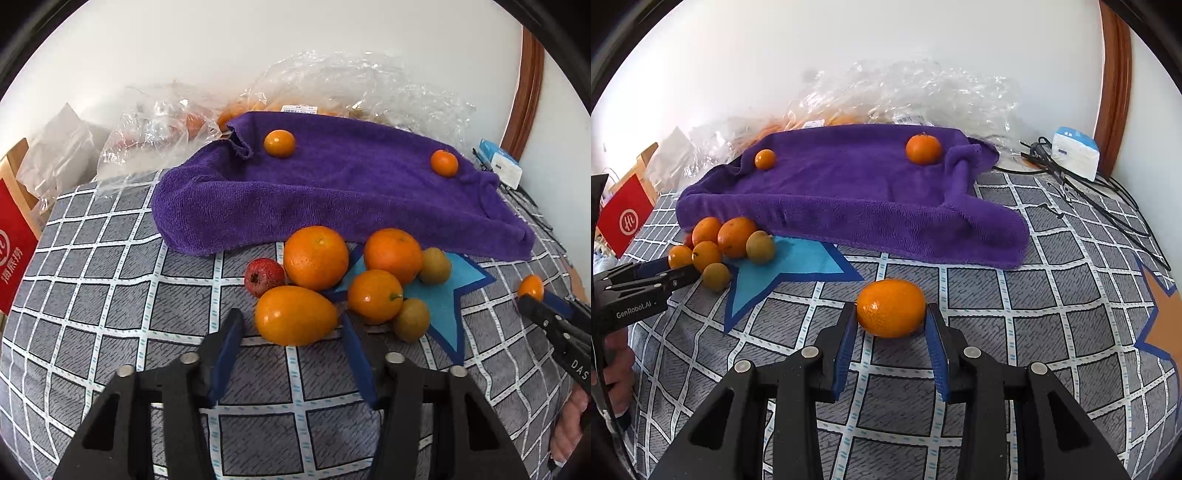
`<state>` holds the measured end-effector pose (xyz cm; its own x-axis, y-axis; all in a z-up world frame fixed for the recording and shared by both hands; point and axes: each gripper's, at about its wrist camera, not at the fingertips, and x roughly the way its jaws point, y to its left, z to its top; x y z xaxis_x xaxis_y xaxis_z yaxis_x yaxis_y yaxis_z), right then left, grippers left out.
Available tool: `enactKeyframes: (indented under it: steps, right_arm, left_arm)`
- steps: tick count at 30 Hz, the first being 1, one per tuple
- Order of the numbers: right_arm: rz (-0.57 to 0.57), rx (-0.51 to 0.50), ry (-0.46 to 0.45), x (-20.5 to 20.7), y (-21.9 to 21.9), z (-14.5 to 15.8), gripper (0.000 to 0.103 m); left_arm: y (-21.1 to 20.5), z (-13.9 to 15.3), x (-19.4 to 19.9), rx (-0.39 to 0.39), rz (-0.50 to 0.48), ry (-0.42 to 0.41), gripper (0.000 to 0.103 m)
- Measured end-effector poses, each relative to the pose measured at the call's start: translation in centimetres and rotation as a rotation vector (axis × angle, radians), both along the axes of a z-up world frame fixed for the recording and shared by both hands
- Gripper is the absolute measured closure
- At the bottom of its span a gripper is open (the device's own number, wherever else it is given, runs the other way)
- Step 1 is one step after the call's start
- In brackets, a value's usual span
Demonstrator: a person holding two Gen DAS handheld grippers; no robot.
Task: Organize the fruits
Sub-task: 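Grasp another mandarin with the right gripper while the left grasps the oval orange, then lift both held fruits and carry them over the purple towel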
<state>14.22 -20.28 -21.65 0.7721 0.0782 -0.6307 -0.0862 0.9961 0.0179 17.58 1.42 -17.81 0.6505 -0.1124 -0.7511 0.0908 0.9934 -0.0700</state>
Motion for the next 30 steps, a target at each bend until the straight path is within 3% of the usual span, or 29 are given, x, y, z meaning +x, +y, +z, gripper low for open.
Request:
enactKeyframes:
  steps: [8,23,30]
  right_arm:
    - [-0.014,-0.034,0.009,0.1,0.4,-0.2,0.066]
    - [0.001,-0.063,0.037,0.5,0.8,-0.6,0.066]
    - [0.006,-0.025,0.014,0.1,0.3,-0.3,0.066]
  left_arm:
    - [2.8,-0.1,-0.7,-0.209,0.028,-0.017,0.061]
    - [3.2,-0.2,-0.8,-0.242,0.06,-0.021,0.061]
    - [3.0,1.0,-2.3,-0.234,0.049,-0.114,0.061]
